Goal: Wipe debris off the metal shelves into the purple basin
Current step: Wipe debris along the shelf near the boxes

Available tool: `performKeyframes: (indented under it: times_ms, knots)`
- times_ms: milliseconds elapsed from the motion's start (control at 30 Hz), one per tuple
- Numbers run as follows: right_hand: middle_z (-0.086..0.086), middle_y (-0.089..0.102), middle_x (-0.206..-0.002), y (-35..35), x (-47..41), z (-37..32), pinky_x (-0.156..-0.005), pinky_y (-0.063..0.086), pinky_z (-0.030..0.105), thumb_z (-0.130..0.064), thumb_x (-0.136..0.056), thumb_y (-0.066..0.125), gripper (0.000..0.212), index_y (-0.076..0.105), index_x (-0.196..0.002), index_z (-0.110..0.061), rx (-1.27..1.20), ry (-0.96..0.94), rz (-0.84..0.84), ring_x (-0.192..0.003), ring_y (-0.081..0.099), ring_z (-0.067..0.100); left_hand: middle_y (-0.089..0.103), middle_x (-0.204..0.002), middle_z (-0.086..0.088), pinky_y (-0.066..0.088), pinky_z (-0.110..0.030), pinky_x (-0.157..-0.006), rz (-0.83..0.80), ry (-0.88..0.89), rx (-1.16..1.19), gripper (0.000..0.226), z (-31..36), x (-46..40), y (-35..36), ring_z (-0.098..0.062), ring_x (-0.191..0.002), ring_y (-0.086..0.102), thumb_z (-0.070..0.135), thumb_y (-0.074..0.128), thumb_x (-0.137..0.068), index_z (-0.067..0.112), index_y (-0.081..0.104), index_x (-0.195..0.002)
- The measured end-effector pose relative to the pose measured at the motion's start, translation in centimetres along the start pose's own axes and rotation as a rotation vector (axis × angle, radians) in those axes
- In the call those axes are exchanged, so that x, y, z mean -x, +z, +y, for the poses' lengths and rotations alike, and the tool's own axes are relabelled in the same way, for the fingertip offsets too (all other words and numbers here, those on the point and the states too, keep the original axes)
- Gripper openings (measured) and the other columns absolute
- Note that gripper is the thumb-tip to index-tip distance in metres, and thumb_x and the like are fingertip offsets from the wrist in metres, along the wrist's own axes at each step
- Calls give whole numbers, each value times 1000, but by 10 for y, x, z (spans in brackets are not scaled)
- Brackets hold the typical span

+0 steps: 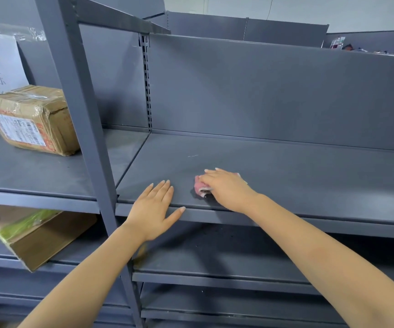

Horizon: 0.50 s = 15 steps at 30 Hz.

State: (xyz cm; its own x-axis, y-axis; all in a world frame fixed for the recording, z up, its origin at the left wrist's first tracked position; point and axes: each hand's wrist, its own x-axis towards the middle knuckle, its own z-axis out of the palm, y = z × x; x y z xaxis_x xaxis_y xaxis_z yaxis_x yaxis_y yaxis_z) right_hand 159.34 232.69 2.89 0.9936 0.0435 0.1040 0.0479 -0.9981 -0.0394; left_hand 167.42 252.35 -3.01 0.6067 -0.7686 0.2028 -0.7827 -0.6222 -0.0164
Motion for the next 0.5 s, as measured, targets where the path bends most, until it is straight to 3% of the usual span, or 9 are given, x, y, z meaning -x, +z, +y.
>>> performKeyframes:
  times_ms: [100,167,233,300,367,500]
  knots:
    - [4,58,-118,-11,4,20,-104,34,46,8,-84,30,44,58,-98,-24,-181,121,152,-131,39,23,16,-159,-8,-13,-25,-110,-15,13,-14,132,11,-7,-5,-18,-148,8,70,-44,-55,6,21,-151]
    - [-3,60,-103,-11,8,38,-104,35,44,8,-84,29,44,53,-87,-29,-208,185,213,-130,41,18,15,-160,-7,-13,-25,-110,22,20,6,131,20,-14,-5,-17,-148,7,68,-46,-55,8,20,-151]
    - [-6,55,-95,-7,15,48,-90,39,35,7,-87,31,41,53,-88,-28,-192,284,184,-121,47,20,12,-160,-5,-12,-24,-111,36,21,30,131,29,-20,-3,-16,-148,5,66,-48,-53,9,17,-152]
    - [-2,52,-94,4,21,49,-68,32,29,2,-91,33,30,52,-93,-21,-200,385,121,-97,52,24,12,-160,-4,-8,-25,-113,21,20,39,133,34,-23,1,-16,-148,6,65,-50,-50,11,18,-152]
    - [4,53,-91,15,24,43,-63,30,29,1,-93,34,24,50,-91,-17,-256,423,99,-85,51,25,13,-160,-3,-7,-24,-114,9,12,51,136,35,-25,3,-16,-148,7,66,-51,-49,12,20,-152]
    - [15,62,-112,23,19,29,-71,40,30,-5,-98,36,32,49,-126,-2,-366,483,172,-99,59,28,11,-161,-2,-7,-23,-114,-4,2,27,137,35,-26,3,-15,-148,5,66,-52,-47,13,18,-152]
